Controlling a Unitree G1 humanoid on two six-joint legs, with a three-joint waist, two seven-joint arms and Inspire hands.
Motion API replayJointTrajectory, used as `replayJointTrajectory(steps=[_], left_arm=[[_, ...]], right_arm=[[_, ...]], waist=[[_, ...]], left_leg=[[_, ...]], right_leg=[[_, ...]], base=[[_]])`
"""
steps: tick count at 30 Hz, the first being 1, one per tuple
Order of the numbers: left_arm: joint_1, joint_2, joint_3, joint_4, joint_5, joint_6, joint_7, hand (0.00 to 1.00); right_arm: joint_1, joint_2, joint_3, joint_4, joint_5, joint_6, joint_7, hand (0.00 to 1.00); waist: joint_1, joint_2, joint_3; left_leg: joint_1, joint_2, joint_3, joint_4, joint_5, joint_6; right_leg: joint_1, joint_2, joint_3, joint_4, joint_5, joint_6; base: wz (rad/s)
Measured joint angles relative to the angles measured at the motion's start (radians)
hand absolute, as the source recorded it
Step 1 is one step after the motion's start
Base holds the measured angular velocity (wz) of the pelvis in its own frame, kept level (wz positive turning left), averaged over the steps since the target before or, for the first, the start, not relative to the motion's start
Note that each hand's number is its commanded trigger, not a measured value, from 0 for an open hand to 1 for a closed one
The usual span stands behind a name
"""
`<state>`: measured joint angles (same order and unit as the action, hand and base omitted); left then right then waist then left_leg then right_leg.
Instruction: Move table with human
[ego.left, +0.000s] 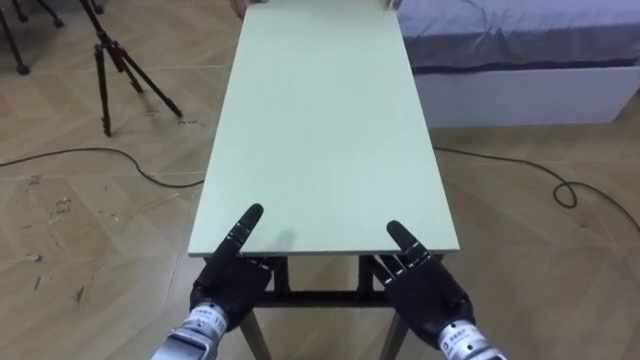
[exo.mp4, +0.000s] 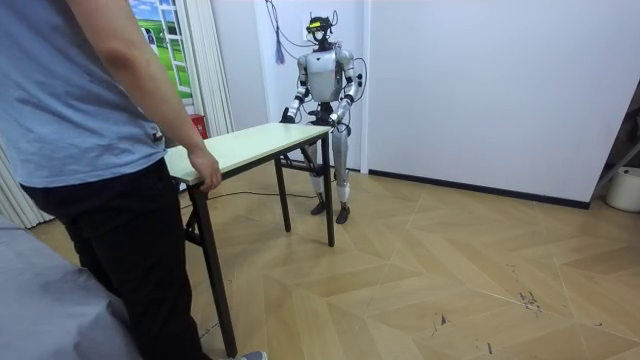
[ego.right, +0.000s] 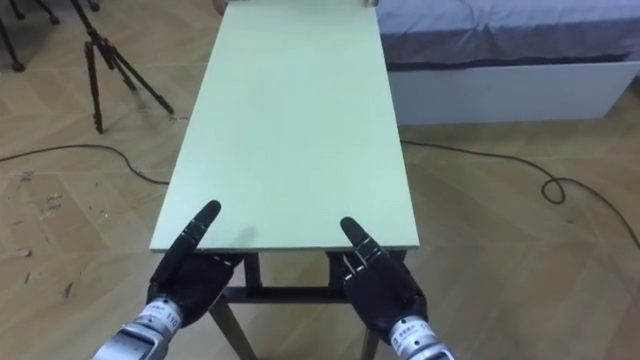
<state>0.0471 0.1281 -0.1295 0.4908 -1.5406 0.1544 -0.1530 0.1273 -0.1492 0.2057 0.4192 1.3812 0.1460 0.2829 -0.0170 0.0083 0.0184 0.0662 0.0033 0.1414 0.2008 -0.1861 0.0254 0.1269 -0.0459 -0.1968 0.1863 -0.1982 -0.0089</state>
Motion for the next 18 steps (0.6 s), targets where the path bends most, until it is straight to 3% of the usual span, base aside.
replayJointTrajectory(steps=[11, 18], left_arm=[[0.000, -0.012, 0.010, -0.014, -0.039, 0.000, 0.019, 0.00], [0.003, -0.031, 0.018, -0.014, -0.038, -0.005, 0.019, 0.00]], right_arm=[[0.001, 0.027, -0.006, -0.022, 0.115, 0.000, -0.063, 0.00], [0.000, 0.035, -0.013, -0.045, 0.149, -0.003, -0.098, 0.00]], waist=[[0.013, -0.009, -0.0069], [0.014, 0.004, -0.0057]], left_leg=[[-0.007, 0.003, 0.011, 0.001, 0.000, 0.000], [-0.007, 0.002, 0.017, -0.001, 0.000, 0.000]], right_leg=[[-0.011, 0.001, 0.000, 0.000, 0.003, -0.001], [-0.011, 0.004, -0.001, 0.000, 0.004, 0.000]], base=[[-0.02], [0.00]])
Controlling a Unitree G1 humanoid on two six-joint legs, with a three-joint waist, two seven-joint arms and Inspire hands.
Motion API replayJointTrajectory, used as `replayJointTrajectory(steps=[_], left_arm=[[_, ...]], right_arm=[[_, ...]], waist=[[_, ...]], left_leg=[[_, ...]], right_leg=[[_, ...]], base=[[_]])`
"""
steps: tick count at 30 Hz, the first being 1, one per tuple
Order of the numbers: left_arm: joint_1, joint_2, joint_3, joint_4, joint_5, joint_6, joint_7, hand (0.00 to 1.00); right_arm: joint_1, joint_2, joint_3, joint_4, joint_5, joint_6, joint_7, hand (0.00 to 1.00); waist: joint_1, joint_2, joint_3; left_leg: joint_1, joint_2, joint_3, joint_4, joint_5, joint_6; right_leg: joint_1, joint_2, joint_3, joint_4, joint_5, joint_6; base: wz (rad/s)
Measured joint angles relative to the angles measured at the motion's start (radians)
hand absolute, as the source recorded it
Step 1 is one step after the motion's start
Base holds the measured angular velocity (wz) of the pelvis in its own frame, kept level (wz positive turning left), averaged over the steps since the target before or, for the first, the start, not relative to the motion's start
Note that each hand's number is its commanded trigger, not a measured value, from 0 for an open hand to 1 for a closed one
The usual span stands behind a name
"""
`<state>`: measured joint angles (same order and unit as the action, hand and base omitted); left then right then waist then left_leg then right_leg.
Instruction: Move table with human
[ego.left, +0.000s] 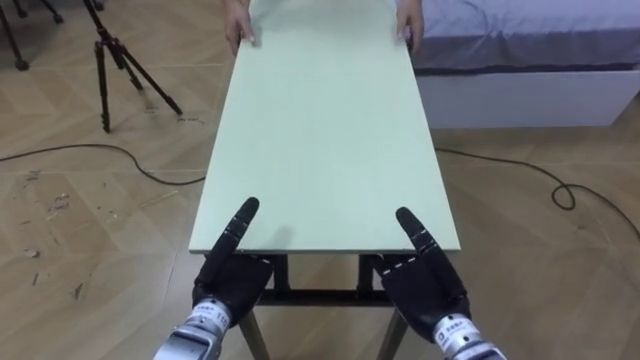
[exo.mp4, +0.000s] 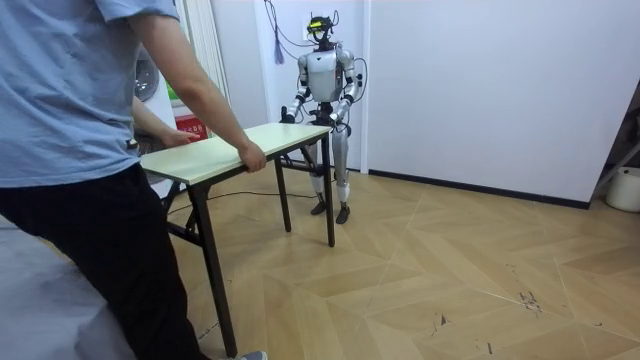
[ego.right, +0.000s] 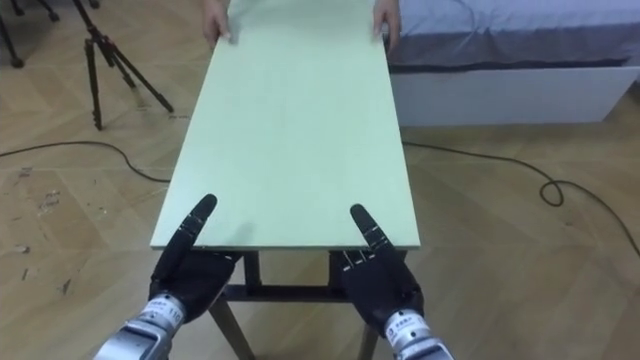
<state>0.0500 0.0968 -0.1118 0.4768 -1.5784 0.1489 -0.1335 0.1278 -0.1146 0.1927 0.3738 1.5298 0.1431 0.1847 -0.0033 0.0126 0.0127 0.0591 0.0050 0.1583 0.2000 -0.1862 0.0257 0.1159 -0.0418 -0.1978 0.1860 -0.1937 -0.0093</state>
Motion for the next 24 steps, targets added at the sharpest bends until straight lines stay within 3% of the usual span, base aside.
replayJointTrajectory(steps=[1, 2, 3, 4, 5, 9, 16, 24], left_arm=[[0.001, -0.002, 0.000, 0.000, 0.000, -0.001, 0.000, 0.00], [0.001, -0.003, 0.000, 0.000, 0.000, -0.002, 0.000, 0.54], [0.004, -0.007, 0.000, 0.000, 0.000, -0.004, 0.000, 0.66], [0.007, -0.008, 0.000, 0.000, 0.000, -0.004, 0.000, 0.78], [0.008, -0.009, 0.000, 0.000, 0.001, -0.004, 0.000, 1.00], [0.015, -0.010, 0.000, -0.001, 0.001, -0.010, 0.000, 1.00], [0.022, -0.034, -0.010, -0.005, 0.028, -0.010, 0.030, 1.00], [0.038, -0.045, -0.014, -0.009, 0.083, -0.020, 0.059, 1.00]], right_arm=[[0.000, 0.003, -0.004, -0.002, 0.000, 0.000, 0.000, 0.04], [0.000, 0.005, -0.007, -0.004, 0.000, 0.000, 0.000, 0.65], [0.000, 0.007, -0.009, -0.006, 0.001, 0.000, 0.000, 0.89], [0.000, 0.007, -0.010, -0.007, 0.001, 0.000, 0.000, 1.00], [0.000, 0.007, -0.010, -0.007, 0.001, 0.000, 0.000, 1.00], [-0.001, 0.014, -0.012, -0.007, 0.003, 0.000, -0.001, 1.00], [-0.009, 0.022, -0.018, -0.003, 0.001, -0.016, -0.173, 1.00], [-0.008, 0.026, -0.010, -0.003, -0.009, -0.034, -0.176, 1.00]], waist=[[-0.001, 0.005, 0.0003], [-0.001, 0.007, 0.0004], [0.000, 0.012, 0.0004], [0.000, 0.016, -0.0003], [-0.003, 0.017, -0.0007], [-0.017, 0.023, -0.0011], [0.006, 0.029, 0.0010], [0.005, 0.022, 0.0067]], left_leg=[[0.000, 0.000, 0.001, 0.000, 0.000, 0.000], [0.000, 0.000, 0.002, 0.000, 0.000, 0.000], [0.000, 0.000, 0.003, -0.002, 0.000, 0.000], [0.001, 0.000, 0.003, -0.002, 0.000, 0.000], [0.001, 0.000, 0.003, -0.002, 0.000, 0.000], [0.001, 0.000, 0.003, -0.002, 0.000, 0.000], [0.004, -0.003, 0.003, -0.016, 0.002, 0.002], [0.023, -0.004, 0.006, -0.037, 0.002, 0.002]], right_leg=[[-0.001, 0.000, 0.001, 0.000, 0.000, 0.000], [-0.002, 0.000, 0.001, 0.000, 0.000, 0.000], [-0.003, 0.001, 0.002, 0.001, 0.000, 0.000], [-0.004, 0.001, 0.002, 0.001, 0.000, 0.000], [-0.003, 0.001, 0.002, 0.001, 0.000, 0.000], [-0.003, 0.001, 0.002, 0.001, 0.000, 0.000], [-0.003, -0.002, 0.002, -0.002, 0.000, 0.000], [0.002, -0.004, 0.003, -0.003, 0.000, 0.000]], base=[[0.00], [0.00], [-0.04], [-0.03], [0.00], [0.00], [0.01], [0.00]])
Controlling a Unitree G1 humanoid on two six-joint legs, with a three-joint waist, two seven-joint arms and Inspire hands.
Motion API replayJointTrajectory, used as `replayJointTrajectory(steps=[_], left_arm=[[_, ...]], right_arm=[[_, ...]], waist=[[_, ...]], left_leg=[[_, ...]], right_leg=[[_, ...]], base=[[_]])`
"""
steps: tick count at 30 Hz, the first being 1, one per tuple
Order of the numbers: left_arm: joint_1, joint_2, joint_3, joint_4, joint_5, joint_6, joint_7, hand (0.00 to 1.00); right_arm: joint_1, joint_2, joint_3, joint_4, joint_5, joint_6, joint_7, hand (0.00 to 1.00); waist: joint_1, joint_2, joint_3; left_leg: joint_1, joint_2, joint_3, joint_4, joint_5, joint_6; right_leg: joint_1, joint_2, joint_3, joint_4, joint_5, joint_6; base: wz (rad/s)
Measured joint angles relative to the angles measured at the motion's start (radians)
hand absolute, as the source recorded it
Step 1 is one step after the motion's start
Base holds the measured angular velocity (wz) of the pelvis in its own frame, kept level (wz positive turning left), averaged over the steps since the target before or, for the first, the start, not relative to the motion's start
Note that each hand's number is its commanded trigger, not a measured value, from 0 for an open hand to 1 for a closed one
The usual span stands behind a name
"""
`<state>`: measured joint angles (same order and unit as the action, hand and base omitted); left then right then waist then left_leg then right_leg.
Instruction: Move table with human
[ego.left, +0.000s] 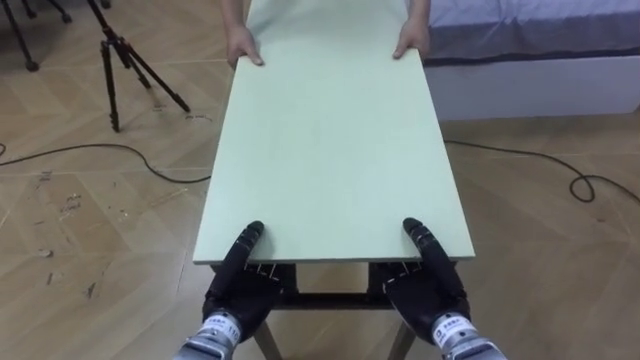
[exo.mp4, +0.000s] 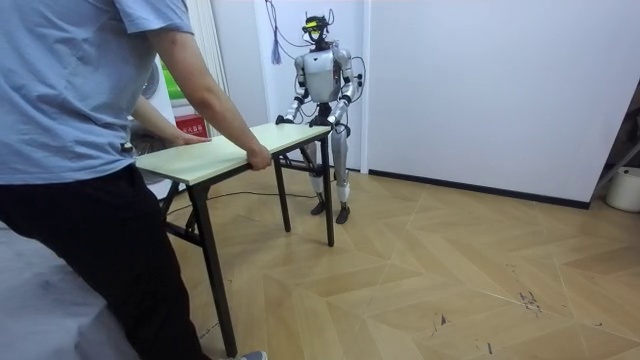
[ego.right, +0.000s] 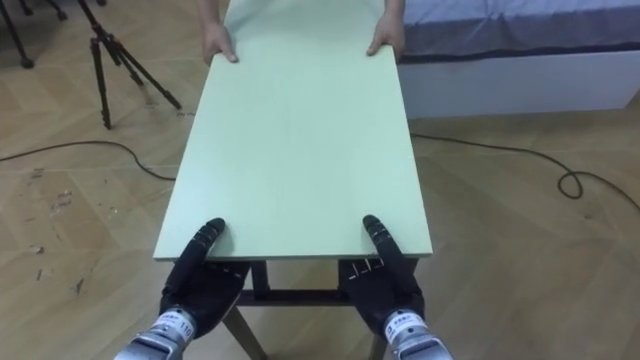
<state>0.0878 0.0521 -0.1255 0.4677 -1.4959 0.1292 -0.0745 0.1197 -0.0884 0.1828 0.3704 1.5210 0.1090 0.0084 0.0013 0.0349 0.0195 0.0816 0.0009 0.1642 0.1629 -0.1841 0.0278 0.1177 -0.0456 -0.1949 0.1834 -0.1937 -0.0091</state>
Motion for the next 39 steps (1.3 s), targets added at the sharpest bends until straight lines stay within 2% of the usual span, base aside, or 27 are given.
replayJointTrajectory(steps=[18, 29, 31, 33, 36, 39], left_arm=[[-0.001, -0.008, -0.005, -0.001, 0.032, -0.015, 0.008, 1.00], [0.073, -0.031, -0.007, -0.100, 0.046, -0.046, 0.008, 1.00], [0.093, -0.033, -0.014, -0.146, 0.052, -0.052, 0.008, 1.00], [0.103, -0.034, -0.016, -0.180, 0.059, -0.058, 0.008, 1.00], [0.128, -0.034, -0.033, -0.253, 0.080, -0.093, 0.007, 1.00], [0.161, -0.029, -0.038, -0.302, 0.096, -0.095, 0.007, 1.00]], right_arm=[[-0.002, 0.004, -0.003, -0.009, -0.006, -0.008, -0.016, 1.00], [0.002, 0.007, -0.007, -0.060, -0.063, -0.010, -0.021, 1.00], [0.024, 0.009, -0.006, -0.109, -0.075, -0.027, -0.021, 1.00], [0.035, 0.006, -0.006, -0.149, -0.078, -0.029, -0.020, 1.00], [0.066, 0.013, 0.016, -0.221, -0.077, -0.071, -0.020, 1.00], [0.101, 0.011, 0.033, -0.249, -0.075, -0.093, 0.007, 1.00]], waist=[[-0.001, -0.002, 0.0011], [-0.024, -0.002, 0.0012], [-0.022, -0.002, 0.0011], [-0.023, -0.004, 0.0003], [-0.022, -0.005, 0.0004], [-0.022, -0.007, -0.0009]], left_leg=[[-0.006, -0.002, -0.002, 0.002, 0.000, 0.000], [-0.020, -0.003, -0.005, 0.006, 0.000, 0.000], [-0.025, -0.007, -0.005, 0.006, 0.000, 0.000], [-0.033, -0.007, -0.004, 0.008, 0.000, 0.000], [-0.042, -0.007, -0.003, 0.010, 0.000, 0.000], [-0.041, -0.007, 0.000, 0.008, 0.000, 0.000]], right_leg=[[-0.004, -0.003, -0.007, -0.001, 0.000, 0.000], [-0.017, 0.003, -0.001, 0.002, 0.000, 0.000], [-0.021, 0.004, -0.003, 0.002, 0.000, 0.000], [-0.028, 0.004, -0.002, 0.002, 0.000, 0.000], [-0.035, 0.003, -0.002, 0.002, 0.000, 0.000], [-0.036, 0.004, -0.001, 0.002, 0.000, 0.000]], base=[[0.00], [0.00], [0.00], [0.00], [0.00], [0.00]])
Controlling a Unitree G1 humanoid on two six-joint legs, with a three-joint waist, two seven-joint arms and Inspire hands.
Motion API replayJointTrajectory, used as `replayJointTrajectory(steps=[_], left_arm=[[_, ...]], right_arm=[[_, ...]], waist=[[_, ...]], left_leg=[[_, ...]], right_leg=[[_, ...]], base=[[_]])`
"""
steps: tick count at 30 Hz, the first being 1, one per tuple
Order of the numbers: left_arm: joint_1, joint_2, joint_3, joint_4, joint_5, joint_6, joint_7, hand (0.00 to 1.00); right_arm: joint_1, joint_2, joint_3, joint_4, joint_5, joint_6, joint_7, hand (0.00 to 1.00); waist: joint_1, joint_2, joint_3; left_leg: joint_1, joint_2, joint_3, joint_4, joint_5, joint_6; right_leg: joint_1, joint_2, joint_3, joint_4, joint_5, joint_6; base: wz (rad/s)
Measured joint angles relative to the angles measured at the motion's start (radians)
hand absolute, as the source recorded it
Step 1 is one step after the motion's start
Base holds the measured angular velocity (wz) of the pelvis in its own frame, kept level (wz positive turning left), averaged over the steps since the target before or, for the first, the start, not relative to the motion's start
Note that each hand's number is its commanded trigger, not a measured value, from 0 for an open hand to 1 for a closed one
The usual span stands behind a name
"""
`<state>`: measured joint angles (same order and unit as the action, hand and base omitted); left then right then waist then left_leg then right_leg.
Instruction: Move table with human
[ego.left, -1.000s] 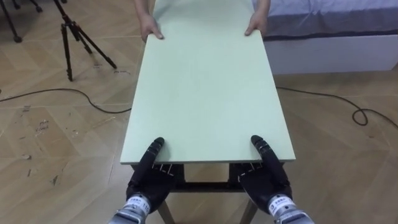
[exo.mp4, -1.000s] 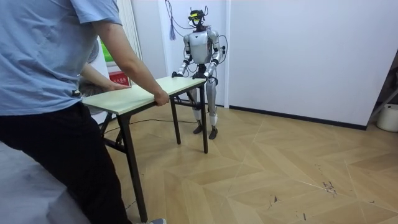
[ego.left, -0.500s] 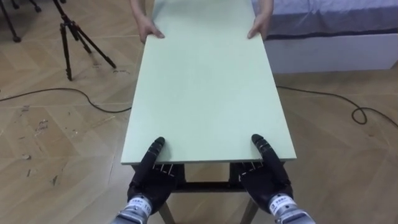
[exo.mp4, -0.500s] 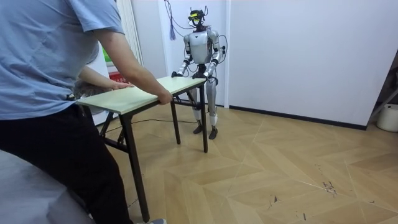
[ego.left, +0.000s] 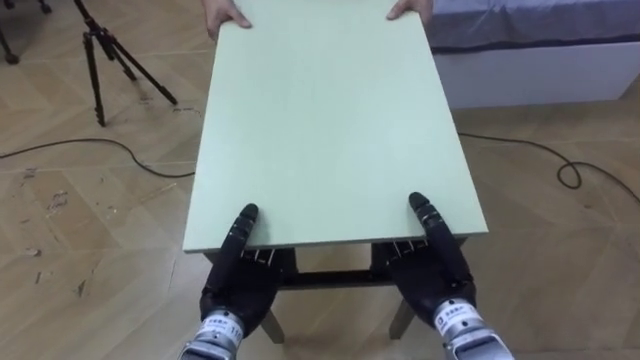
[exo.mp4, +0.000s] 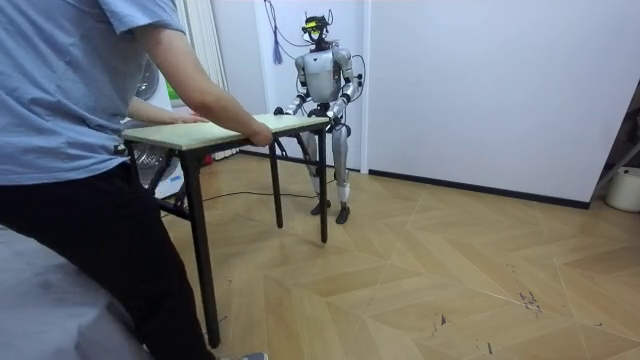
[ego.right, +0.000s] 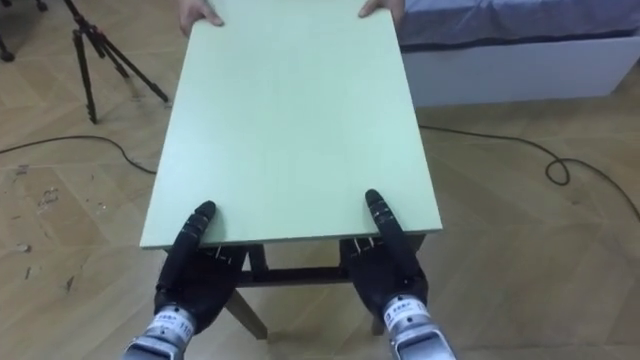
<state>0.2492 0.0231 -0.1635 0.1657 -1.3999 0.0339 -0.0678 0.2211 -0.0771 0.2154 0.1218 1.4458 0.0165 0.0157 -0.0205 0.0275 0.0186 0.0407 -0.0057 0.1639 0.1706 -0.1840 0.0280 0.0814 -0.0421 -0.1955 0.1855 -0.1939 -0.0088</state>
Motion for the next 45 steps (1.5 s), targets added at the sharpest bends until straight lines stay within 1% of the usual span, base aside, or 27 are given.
replayJointTrajectory(steps=[3, 5, 6, 9, 10, 13, 15, 17, 21, 22, 27, 30, 32, 33, 35, 36, 37, 38, 39, 40, 41, 42, 43, 44, 45], left_arm=[[0.004, 0.008, -0.013, -0.010, 0.010, -0.003, -0.003, 1.00], [0.006, 0.008, -0.025, -0.011, 0.009, -0.012, -0.003, 1.00], [0.008, 0.008, -0.031, -0.011, 0.009, -0.018, -0.003, 1.00], [0.019, 0.003, -0.045, -0.015, 0.009, -0.035, -0.003, 1.00], [0.020, 0.002, -0.051, -0.015, 0.008, -0.038, -0.003, 1.00], [0.022, 0.002, -0.072, -0.015, 0.007, -0.046, -0.003, 1.00], [0.022, 0.004, -0.078, -0.015, 0.006, -0.058, -0.003, 1.00], [0.022, 0.011, -0.078, -0.017, 0.006, -0.064, -0.003, 1.00], [0.022, 0.017, -0.082, -0.020, 0.006, -0.068, -0.003, 1.00], [0.022, 0.019, -0.084, -0.020, 0.005, -0.069, -0.003, 1.00], [0.027, 0.034, -0.092, -0.022, -0.023, -0.069, -0.003, 1.00], [0.028, 0.034, -0.099, -0.022, -0.025, -0.072, -0.003, 1.00], [0.028, 0.037, -0.113, -0.023, -0.032, -0.086, -0.003, 1.00], [0.031, 0.038, -0.122, -0.025, -0.037, -0.091, -0.003, 1.00], [0.034, 0.038, -0.135, -0.028, -0.051, -0.099, -0.003, 1.00], [0.034, 0.040, -0.140, -0.028, -0.057, -0.100, -0.003, 1.00], [0.035, 0.044, -0.149, -0.028, -0.058, -0.109, -0.004, 1.00], [0.035, 0.045, -0.151, -0.028, -0.058, -0.111, -0.004, 1.00], [0.035, 0.046, -0.156, -0.029, -0.058, -0.116, -0.006, 1.00], [0.035, 0.042, -0.159, -0.029, -0.056, -0.119, -0.008, 1.00], [0.036, 0.037, -0.158, -0.029, -0.053, -0.119, -0.011, 1.00], [0.045, 0.032, -0.153, -0.028, -0.049, -0.120, -0.020, 1.00], [0.068, 0.026, -0.147, -0.028, -0.055, -0.121, -0.033, 1.00], [0.076, 0.026, -0.149, -0.029, -0.061, -0.117, -0.041, 1.00], [0.079, 0.026, -0.147, -0.028, -0.064, -0.106, -0.044, 1.00]], right_arm=[[0.015, -0.001, 0.004, -0.005, 0.001, -0.021, 0.015, 1.00], [0.020, -0.004, 0.005, -0.005, 0.001, -0.026, 0.020, 1.00], [0.020, -0.004, 0.009, -0.005, 0.001, -0.035, 0.021, 1.00], [0.031, 0.001, 0.035, -0.007, -0.005, -0.078, 0.033, 1.00], [0.033, 0.001, 0.040, -0.007, 0.002, -0.092, 0.034, 1.00], [0.039, -0.003, 0.043, -0.007, 0.003, -0.106, 0.047, 1.00], [0.040, -0.007, 0.046, -0.007, 0.005, -0.110, 0.047, 1.00], [0.041, -0.006, 0.050, -0.007, 0.006, -0.109, 0.047, 1.00], [0.044, -0.008, 0.051, -0.007, 0.012, -0.110, 0.047, 1.00], [0.045, -0.008, 0.051, -0.007, 0.013, -0.110, 0.047, 1.00], [0.045, -0.015, 0.057, -0.008, 0.011, -0.111, 0.047, 1.00], [0.045, -0.020, 0.058, -0.009, 0.012, -0.114, 0.047, 1.00], [0.045, -0.030, 0.071, -0.014, 0.027, -0.126, 0.047, 1.00], [0.045, -0.039, 0.074, -0.014, 0.030, -0.126, 0.051, 1.00], [0.046, -0.044, 0.075, -0.014, 0.034, -0.126, 0.053, 1.00], [0.046, -0.050, 0.078, -0.014, 0.040, -0.126, 0.053, 1.00], [0.048, -0.049, 0.077, -0.014, 0.040, -0.127, 0.054, 1.00], [0.050, -0.049, 0.076, -0.014, 0.040, -0.127, 0.054, 1.00], [0.051, -0.049, 0.077, -0.014, 0.039, -0.129, 0.057, 1.00], [0.052, -0.051, 0.077, -0.014, 0.034, -0.137, 0.065, 1.00], [0.051, -0.051, 0.076, -0.013, 0.029, -0.142, 0.069, 1.00], [0.044, -0.055, 0.077, -0.008, 0.013, -0.147, 0.070, 1.00], [0.044, -0.055, 0.078, -0.005, 0.012, -0.138, 0.068, 1.00], [0.044, -0.058, 0.077, -0.005, 0.014, -0.134, 0.067, 1.00], [0.046, -0.058, 0.077, -0.005, 0.014, -0.134, 0.067, 1.00]], waist=[[0.002, -0.001, -0.0006], [0.001, -0.001, -0.0009], [0.002, -0.003, -0.0015], [0.000, -0.015, -0.0066], [0.000, -0.021, -0.0064], [0.000, -0.029, -0.0061], [0.002, -0.030, -0.0059], [0.004, -0.030, -0.0059], [0.020, -0.030, -0.0058], [0.023, -0.030, -0.0057], [0.025, -0.030, -0.0054], [0.026, -0.032, -0.0043], [0.026, -0.032, -0.0042], [0.027, -0.032, -0.0043], [0.028, -0.033, -0.0036], [0.029, -0.033, -0.0035], [0.031, -0.029, -0.0035], [0.033, -0.028, -0.0041], [0.039, -0.031, -0.0057], [0.037, -0.031, -0.0056], [0.037, -0.029, -0.0048], [0.045, -0.018, -0.0027], [0.050, 0.003, -0.0008], [0.045, 0.015, -0.0003], [0.026, 0.027, 0.0031]], left_leg=[[0.000, -0.001, -0.001, 0.000, 0.000, 0.000], [0.000, -0.001, 0.000, 0.000, 0.000, 0.000], [0.000, -0.001, -0.001, -0.001, 0.000, 0.000], [-0.004, -0.001, -0.003, 0.000, 0.000, 0.000], [-0.006, -0.001, -0.003, 0.001, 0.000, 0.000], [-0.012, -0.002, -0.002, 0.009, 0.000, 0.000], [-0.014, -0.001, -0.003, 0.011, 0.000, 0.000], [-0.015, 0.000, -0.003, 0.014, 0.000, 0.000], [-0.022, 0.001, -0.004, 0.019, 0.000, 0.000], [-0.023, 0.006, -0.004, 0.019, 0.000, 0.001], [-0.032, 0.009, -0.001, 0.026, -0.001, 0.000], [-0.038, 0.011, -0.001, 0.036, -0.001, 0.000], [-0.053, 0.014, -0.001, 0.057, -0.005, -0.002], [-0.068, 0.017, -0.001, 0.081, -0.008, -0.006], [-0.098, 0.026, -0.007, 0.140, -0.011, -0.009], [-0.121, 0.032, -0.018, 0.188, -0.011, -0.009], [-0.139, 0.035, -0.048, 0.225, -0.010, -0.010], [-0.148, 0.035, -0.059, 0.240, -0.010, -0.010], [-0.164, 0.035, -0.064, 0.251, -0.003, -0.030], [-0.174, 0.035, -0.073, 0.247, 0.003, -0.061], [-0.183, 0.039, -0.074, 0.260, -0.003, -0.075], [-0.210, 0.076, -0.050, 0.386, -0.041, -0.096], [-0.205, 0.119, -0.031, 0.528, -0.073, -0.103], [-0.196, 0.137, -0.039, 0.572, -0.078, -0.103], [-0.167, 0.147, -0.058, 0.602, -0.081, -0.102]], right_leg=[[0.000, 0.000, -0.001, 0.000, 0.000, 0.000], [-0.001, -0.001, 0.000, 0.000, 0.000, 0.000], [-0.002, -0.001, 0.000, 0.001, 0.000, 0.000], [-0.007, 0.000, -0.001, 0.001, 0.000, 0.000], [-0.008, 0.000, -0.001, 0.001, 0.000, 0.000], [-0.010, -0.001, -0.001, 0.001, 0.001, 0.001], [-0.011, -0.001, 0.000, 0.001, 0.001, 0.001], [-0.011, 0.000, 0.000, 0.001, 0.001, 0.001], [-0.014, 0.000, -0.001, 0.003, 0.001, 0.001], [-0.014, 0.000, -0.001, 0.003, 0.001, 0.001], [-0.018, 0.001, -0.002, 0.002, 0.001, 0.001], [-0.018, 0.002, 0.001, 0.003, 0.001, 0.001], [-0.022, 0.003, 0.001, 0.004, 0.001, 0.001], [-0.026, 0.005, 0.002, 0.005, 0.000, 0.001], [-0.035, 0.009, -0.001, 0.021, 0.000, -0.001], [-0.045, 0.013, 0.002, 0.044, 0.000, -0.002], [-0.057, 0.023, 0.007, 0.065, 0.001, -0.005], [-0.062, 0.028, 0.009, 0.065, 0.004, -0.011], [-0.062, 0.030, 0.004, 0.051, 0.006, -0.019], [-0.066, 0.029, -0.014, 0.027, 0.011, -0.031], [-0.068, 0.021, -0.029, 0.016, 0.013, -0.038], [-0.075, 0.027, -0.073, 0.021, 0.005, -0.053], [-0.070, 0.053, -0.110, 0.033, 0.007, -0.060], [-0.067, 0.061, -0.131, 0.044, 0.008, -0.061], [-0.074, 0.068, -0.173, 0.064, 0.008, -0.063]], base=[[0.00], [-0.02], [0.00], [0.00], [0.00], [0.00], [0.00], [0.00], [0.00], [0.00], [0.02], [0.05], [0.06], [0.00], [0.02], [0.04], [0.04], [0.06], [0.09], [0.05], [-0.18], [-0.46], [-0.48], [-0.18], [0.23]])
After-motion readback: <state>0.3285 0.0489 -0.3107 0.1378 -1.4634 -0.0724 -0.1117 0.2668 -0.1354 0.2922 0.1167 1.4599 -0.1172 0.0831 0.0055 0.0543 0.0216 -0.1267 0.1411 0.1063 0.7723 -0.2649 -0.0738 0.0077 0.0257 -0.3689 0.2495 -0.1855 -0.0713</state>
